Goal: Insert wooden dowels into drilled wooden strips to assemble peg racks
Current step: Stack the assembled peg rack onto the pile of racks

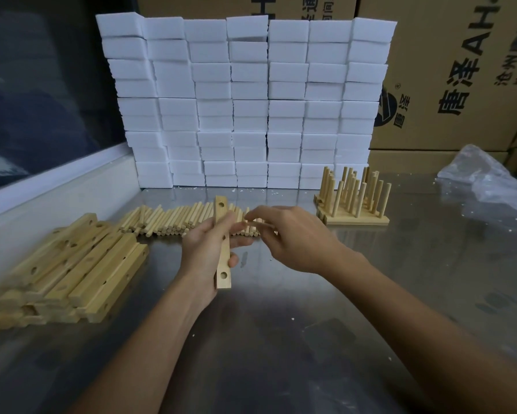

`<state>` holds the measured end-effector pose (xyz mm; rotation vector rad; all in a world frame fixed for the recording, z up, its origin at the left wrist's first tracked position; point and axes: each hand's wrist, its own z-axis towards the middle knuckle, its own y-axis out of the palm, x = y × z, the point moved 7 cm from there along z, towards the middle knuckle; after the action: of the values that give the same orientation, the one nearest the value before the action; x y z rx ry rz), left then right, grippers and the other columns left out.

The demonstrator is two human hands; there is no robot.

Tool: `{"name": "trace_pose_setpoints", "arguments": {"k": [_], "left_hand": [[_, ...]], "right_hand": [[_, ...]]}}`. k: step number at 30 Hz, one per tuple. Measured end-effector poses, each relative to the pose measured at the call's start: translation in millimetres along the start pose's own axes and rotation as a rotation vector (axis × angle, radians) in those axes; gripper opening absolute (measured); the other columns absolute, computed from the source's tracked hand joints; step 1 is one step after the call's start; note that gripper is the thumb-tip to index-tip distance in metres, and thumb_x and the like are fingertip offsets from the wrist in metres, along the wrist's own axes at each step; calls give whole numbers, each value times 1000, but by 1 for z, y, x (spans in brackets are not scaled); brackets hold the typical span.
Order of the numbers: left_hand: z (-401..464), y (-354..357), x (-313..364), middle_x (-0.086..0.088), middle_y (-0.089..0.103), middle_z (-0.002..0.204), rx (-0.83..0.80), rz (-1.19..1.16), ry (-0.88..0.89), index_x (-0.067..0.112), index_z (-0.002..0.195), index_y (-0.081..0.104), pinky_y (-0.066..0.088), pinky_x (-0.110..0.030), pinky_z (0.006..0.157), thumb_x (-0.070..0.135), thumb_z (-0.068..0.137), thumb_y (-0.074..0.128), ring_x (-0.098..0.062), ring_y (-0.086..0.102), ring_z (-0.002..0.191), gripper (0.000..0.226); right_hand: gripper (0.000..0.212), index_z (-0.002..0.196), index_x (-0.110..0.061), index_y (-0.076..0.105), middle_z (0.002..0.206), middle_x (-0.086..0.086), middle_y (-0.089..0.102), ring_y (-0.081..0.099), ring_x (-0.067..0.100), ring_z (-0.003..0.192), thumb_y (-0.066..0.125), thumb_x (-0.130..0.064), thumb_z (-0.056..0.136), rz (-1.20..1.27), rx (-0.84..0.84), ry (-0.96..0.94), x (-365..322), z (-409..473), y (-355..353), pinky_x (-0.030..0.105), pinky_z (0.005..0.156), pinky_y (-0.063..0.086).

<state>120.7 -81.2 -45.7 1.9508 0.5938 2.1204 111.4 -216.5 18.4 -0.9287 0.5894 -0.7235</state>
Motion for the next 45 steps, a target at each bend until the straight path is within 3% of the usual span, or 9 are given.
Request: {"name": "trace_pose_setpoints", "arguments": {"k": [3,9,14,19,23,35,37,40,45], "left_hand": [[-1,2,-3,-13,75,95,-60,-62,-54,10,113,67,36,-21,34,37,100,52,-18,64,56,33],[-6,14,-2,-14,70,94,-199,-29,-4,18,128,63,34,-22,35,30,101,51,-21,57,52,31],[-13,27,-1,-11,70,89,-310,-38,-4,21,118,71,35,-23,34,28,100,51,-20,55,50,28],[-15,28,0,-8,66,82,-309,-43,-10,17,121,67,36,-22,34,26,100,50,-19,54,48,29],[-16,26,1,-8,64,77,-270,-5,25,18,110,72,34,-22,35,24,101,51,-19,51,46,24],[-23,34,8,1,58,67,-181,247,247,33,105,73,31,-22,36,22,103,49,-15,43,39,26],[-24,35,7,2,57,66,-183,259,254,34,104,73,31,-22,36,22,104,48,-15,43,39,27],[-22,35,8,5,56,65,-171,310,283,27,124,68,32,-22,36,22,104,48,-13,42,40,28],[-24,33,12,1,52,67,-154,382,350,28,134,59,30,-20,37,17,104,48,-13,38,41,34]], "right_hand": [[24,119,-26,64,95,-3,72,64,18,81,52,-34,100,121,114,57,4,0,-9,32,65,47],[18,101,-26,73,81,-12,70,64,7,72,65,-39,92,212,336,110,6,-4,-28,38,64,56],[14,94,-23,74,74,-16,64,54,3,58,69,-35,90,209,442,101,4,-7,-37,31,55,50],[18,98,-15,74,83,-7,72,60,6,67,67,-30,92,185,401,45,-1,-6,-36,38,63,56],[12,93,-9,74,83,-1,72,64,13,67,68,-20,91,119,387,-19,-9,-8,-37,39,61,55],[19,92,-12,73,77,2,72,66,30,71,57,-23,91,-98,316,16,-10,-9,-38,39,61,51],[18,93,-12,74,74,4,72,66,31,69,59,-22,90,-80,327,39,-7,-9,-39,40,61,51],[15,92,-13,75,72,4,72,66,26,69,63,-22,89,-10,314,108,-2,-6,-39,40,65,52],[17,70,-21,71,60,-3,70,61,3,53,71,-22,87,417,216,387,24,-3,-33,25,54,50]]}}
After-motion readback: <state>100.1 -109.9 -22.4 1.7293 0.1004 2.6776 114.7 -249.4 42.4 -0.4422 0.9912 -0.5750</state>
